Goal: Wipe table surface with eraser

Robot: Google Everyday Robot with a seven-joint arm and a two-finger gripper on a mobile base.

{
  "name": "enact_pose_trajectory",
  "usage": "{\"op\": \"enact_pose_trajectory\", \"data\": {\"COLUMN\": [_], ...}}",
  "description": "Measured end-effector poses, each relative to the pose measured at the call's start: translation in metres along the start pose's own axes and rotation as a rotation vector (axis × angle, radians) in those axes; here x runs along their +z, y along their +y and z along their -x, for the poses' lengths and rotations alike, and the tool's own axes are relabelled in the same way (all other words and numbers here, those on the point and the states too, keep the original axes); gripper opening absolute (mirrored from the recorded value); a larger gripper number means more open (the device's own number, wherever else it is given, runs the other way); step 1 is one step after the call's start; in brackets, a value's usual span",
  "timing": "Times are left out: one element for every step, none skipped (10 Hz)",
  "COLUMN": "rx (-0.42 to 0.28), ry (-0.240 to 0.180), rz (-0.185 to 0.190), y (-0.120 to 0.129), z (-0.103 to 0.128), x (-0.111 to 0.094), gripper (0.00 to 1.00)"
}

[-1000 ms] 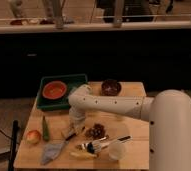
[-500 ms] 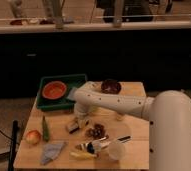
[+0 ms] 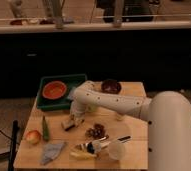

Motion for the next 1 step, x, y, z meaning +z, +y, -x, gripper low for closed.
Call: {"op": "enact_pose_trajectory", "data": {"rx": [-0.022], "ry": [-0.022], "rz": [0.002], "y": [0.0015], "z": [0.0085], "x": [0.0030], "gripper": [0.01]}}
